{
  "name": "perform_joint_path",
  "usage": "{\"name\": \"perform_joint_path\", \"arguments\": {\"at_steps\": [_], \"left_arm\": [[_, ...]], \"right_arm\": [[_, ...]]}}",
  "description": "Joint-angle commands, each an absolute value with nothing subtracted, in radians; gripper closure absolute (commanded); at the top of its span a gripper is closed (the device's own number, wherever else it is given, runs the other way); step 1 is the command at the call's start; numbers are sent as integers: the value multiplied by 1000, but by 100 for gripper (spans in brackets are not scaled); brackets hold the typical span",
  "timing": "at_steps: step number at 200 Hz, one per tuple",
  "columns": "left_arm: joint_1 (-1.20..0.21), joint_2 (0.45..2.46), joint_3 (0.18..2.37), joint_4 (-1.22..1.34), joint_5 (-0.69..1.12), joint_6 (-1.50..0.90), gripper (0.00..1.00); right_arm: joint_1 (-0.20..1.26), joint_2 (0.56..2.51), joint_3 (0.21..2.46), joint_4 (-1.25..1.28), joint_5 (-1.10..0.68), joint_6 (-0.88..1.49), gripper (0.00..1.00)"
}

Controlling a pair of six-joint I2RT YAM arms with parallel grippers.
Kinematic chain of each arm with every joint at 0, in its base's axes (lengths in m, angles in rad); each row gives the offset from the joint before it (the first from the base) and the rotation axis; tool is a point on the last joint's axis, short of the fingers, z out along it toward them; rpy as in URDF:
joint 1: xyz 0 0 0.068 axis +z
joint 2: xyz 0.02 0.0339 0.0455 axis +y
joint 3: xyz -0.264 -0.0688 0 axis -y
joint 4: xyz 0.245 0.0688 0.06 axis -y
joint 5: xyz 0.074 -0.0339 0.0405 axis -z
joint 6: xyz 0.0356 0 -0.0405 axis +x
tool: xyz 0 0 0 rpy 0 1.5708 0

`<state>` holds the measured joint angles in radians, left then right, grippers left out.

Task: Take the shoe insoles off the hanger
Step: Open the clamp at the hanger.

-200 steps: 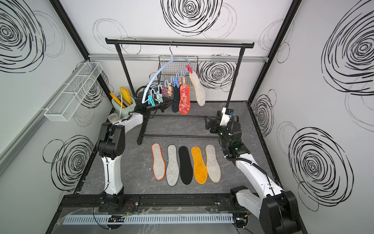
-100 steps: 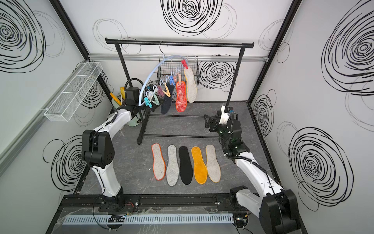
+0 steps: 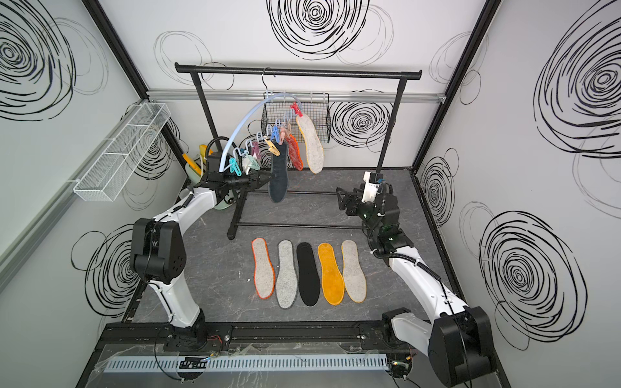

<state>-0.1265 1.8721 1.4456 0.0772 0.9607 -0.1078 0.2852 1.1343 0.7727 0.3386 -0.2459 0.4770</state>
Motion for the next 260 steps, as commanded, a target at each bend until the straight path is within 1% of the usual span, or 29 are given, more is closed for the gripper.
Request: {"name": "perform_joint_path", "arguments": {"at_steps": [1,12,23,58,68,88,112,129,150,165,186,201,214,233,260], "left_arm": [[-172,1841,1424,184,990,-174,100],[-189,1844,1413,214,980,-188,100],[-201,1848,1410,224,960,-183,100],[-232,1854,1398,272,848,-213,100],[-235,1853,1382,315,841,-230,100],[-239,1868,1387,353,863,-231,100],[-241,1899,1436,324,906,-199,100],[-238,1919,1475,271,942,-164,100],[-233,1936,1506,229,961,-140,100],[-232,1936,1505,226,981,-123,100],[-231,1940,1507,208,987,-99,100],[-228,1947,1518,183,992,-83,100],[-226,1948,1520,178,994,-78,100],[-223,1948,1518,168,1022,-56,100],[-219,1954,1540,115,1023,-19,100]], "right_arm": [[293,1154,838,380,-356,463,23],[293,1170,871,395,-423,436,24],[300,1190,917,379,-447,409,25],[360,1278,1050,370,-409,377,28],[388,1313,1090,375,-414,330,29],[417,1396,1176,390,-512,143,27],[394,1475,1254,406,-668,-50,27],[375,1518,1298,441,-784,-107,28],[352,1594,1408,398,-862,-167,28],[333,1656,1475,391,-933,-179,30],[318,1715,1532,408,-954,-199,33],[303,1751,1575,414,-1006,-202,36],[293,1791,1638,386,-1042,-202,41],[281,1858,1751,321,-1068,-210,45],[275,1962,1895,261,-1090,-186,45]]}}
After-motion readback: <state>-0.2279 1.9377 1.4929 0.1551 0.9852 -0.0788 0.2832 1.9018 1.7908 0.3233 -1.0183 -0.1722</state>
